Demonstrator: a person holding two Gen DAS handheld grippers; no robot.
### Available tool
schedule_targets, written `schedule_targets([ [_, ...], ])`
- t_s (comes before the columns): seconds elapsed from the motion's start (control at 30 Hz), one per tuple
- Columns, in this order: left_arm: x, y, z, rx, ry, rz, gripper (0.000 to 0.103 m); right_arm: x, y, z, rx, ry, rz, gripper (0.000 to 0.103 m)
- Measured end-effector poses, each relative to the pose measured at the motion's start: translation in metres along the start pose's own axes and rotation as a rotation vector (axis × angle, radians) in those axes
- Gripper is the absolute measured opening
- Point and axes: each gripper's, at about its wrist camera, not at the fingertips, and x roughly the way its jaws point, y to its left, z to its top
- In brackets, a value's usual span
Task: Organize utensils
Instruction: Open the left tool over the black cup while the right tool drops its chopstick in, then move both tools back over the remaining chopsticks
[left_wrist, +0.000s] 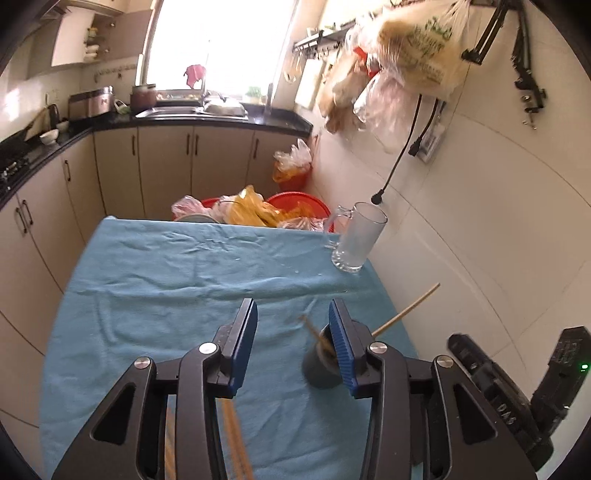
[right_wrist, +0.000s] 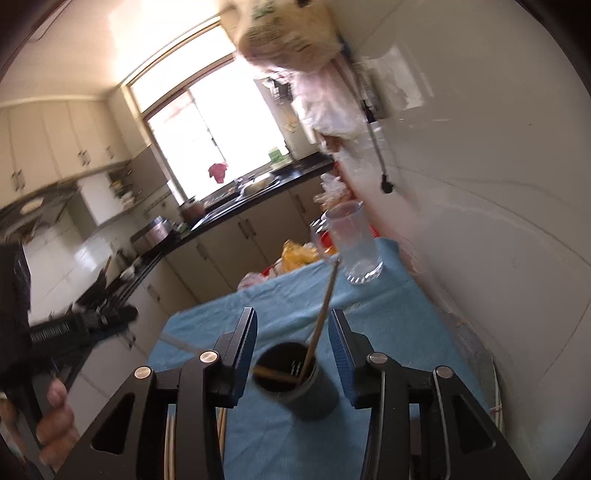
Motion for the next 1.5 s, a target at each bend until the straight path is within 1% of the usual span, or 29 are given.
schedule_targets([
  [0.1, -0.022, 0.021, -0.019, -0.027, -0.013, 0.015, 0.040, 0.000, 0.015, -0.023, -0.042, 0.058, 0.033, 0.043],
  [0.17, -0.032, 0.039, -0.033, -0.041, -0.003, 0.039, 0.041, 0.005, 0.023, -0.041, -0.061, 0.113, 0.048, 0.043],
  [0.27, -0.043, 0.073, -0.060, -0.096, 0.013, 0.079, 0.041, 0.017, 0.032, -0.062, -0.077, 0.180, 0.060, 0.043],
  [0.4, -0.043, 0.121, -0.100, -0.169, 0.080, 0.143, 0.041, 0.040, 0.045, -0.092, -0.090, 0.290, 0.096, 0.043],
  [0.53, -0.031, 0.169, -0.136, -0.265, 0.169, 0.185, 0.041, 0.062, 0.058, -0.118, -0.117, 0.386, 0.097, 0.043],
  [0.6, -0.020, 0.188, -0.148, -0.311, 0.218, 0.181, 0.041, 0.072, 0.063, -0.131, -0.117, 0.434, 0.101, 0.042],
  [0.67, -0.006, 0.203, -0.156, -0.355, 0.268, 0.172, 0.041, 0.078, 0.068, -0.140, -0.123, 0.460, 0.098, 0.042],
  [0.83, 0.027, 0.210, -0.158, -0.363, 0.320, 0.188, 0.040, 0.083, 0.077, -0.152, -0.140, 0.481, 0.087, 0.042],
  [0.87, 0.033, 0.210, -0.158, -0.366, 0.330, 0.190, 0.036, 0.083, 0.077, -0.153, -0.143, 0.480, 0.084, 0.042],
  [1.0, 0.054, 0.209, -0.155, -0.358, 0.358, 0.218, 0.028, 0.081, 0.076, -0.155, -0.145, 0.480, 0.071, 0.042],
  [1.07, 0.062, 0.209, -0.152, -0.348, 0.364, 0.244, 0.027, 0.080, 0.074, -0.154, -0.143, 0.482, 0.064, 0.042],
  [1.2, 0.074, 0.207, -0.146, -0.331, 0.373, 0.267, 0.026, 0.081, 0.069, -0.155, -0.136, 0.486, 0.055, 0.042],
  [1.27, 0.080, 0.205, -0.145, -0.315, 0.376, 0.290, 0.017, 0.085, 0.069, -0.156, -0.132, 0.496, 0.051, 0.042],
  [1.33, 0.080, 0.202, -0.144, -0.298, 0.368, 0.334, 0.010, 0.090, 0.073, -0.158, -0.146, 0.511, 0.042, 0.042],
  [1.37, 0.080, 0.201, -0.146, -0.290, 0.367, 0.351, 0.008, 0.093, 0.076, -0.158, -0.153, 0.516, 0.040, 0.042],
  [1.4, 0.079, 0.202, -0.147, -0.293, 0.367, 0.352, 0.008, 0.097, 0.079, -0.158, -0.160, 0.520, 0.038, 0.041],
  [1.5, 0.071, 0.203, -0.153, -0.292, 0.368, 0.348, 0.007, 0.113, 0.089, -0.159, -0.186, 0.554, 0.023, 0.029],
])
